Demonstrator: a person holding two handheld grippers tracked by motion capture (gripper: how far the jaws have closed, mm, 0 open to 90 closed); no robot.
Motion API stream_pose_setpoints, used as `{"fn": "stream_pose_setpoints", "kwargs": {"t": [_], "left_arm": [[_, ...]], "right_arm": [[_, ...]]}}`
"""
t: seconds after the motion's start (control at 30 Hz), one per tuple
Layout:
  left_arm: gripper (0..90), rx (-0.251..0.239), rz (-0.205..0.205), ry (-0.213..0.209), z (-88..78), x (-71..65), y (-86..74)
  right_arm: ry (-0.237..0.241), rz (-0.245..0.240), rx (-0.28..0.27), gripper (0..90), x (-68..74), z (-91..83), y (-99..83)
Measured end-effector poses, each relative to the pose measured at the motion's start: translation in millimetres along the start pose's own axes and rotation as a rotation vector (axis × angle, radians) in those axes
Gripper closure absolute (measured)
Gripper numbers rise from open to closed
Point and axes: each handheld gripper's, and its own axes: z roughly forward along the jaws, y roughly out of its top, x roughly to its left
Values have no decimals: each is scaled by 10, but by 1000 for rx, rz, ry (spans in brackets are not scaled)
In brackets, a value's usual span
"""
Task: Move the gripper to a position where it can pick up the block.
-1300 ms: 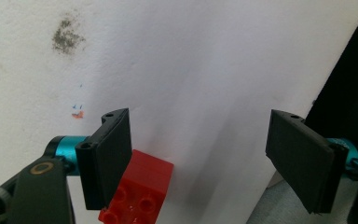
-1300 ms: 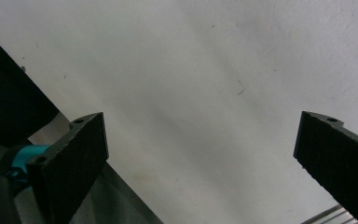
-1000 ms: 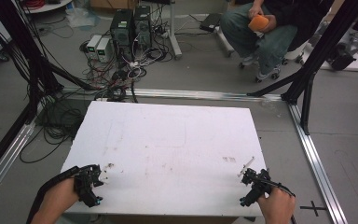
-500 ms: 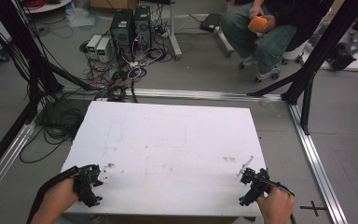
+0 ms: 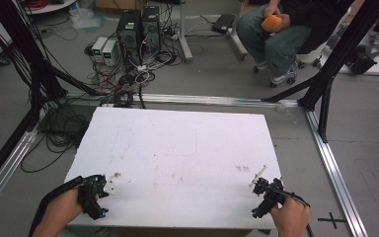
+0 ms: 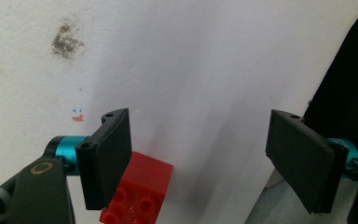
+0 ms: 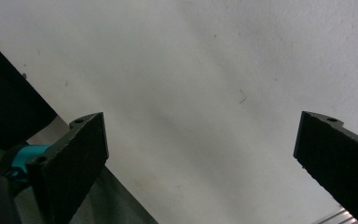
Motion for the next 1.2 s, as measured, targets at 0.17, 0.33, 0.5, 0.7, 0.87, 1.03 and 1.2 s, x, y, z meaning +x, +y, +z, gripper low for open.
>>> {"fn": "stream_pose_setpoints", "kwargs": {"t": [0.17, 0.33, 0.5, 0.7, 0.87, 1.03, 1.2], "left_arm": [[228, 5, 7, 9, 3, -7, -1], [228, -3, 21, -8, -3, -18, -2], [229, -3, 68, 13, -16, 10, -26], [228, 7, 163, 7, -33, 26, -53], [228, 7, 227, -13, -92, 76, -86], [228, 17, 259, -14, -131, 128, -118], [228, 12, 277, -14, -187, 209, -163]], "right_arm": [[0, 2, -7, 21, 4, -6, 1], [1, 3, -12, 21, 5, -6, -16], [4, 3, -11, 21, 4, 5, -24], [5, 6, -10, 21, 6, 10, -22], [5, 4, -8, 21, 7, 12, -23], [4, 3, -10, 21, 12, 11, -21], [5, 3, -5, 21, 19, 19, -14]]}}
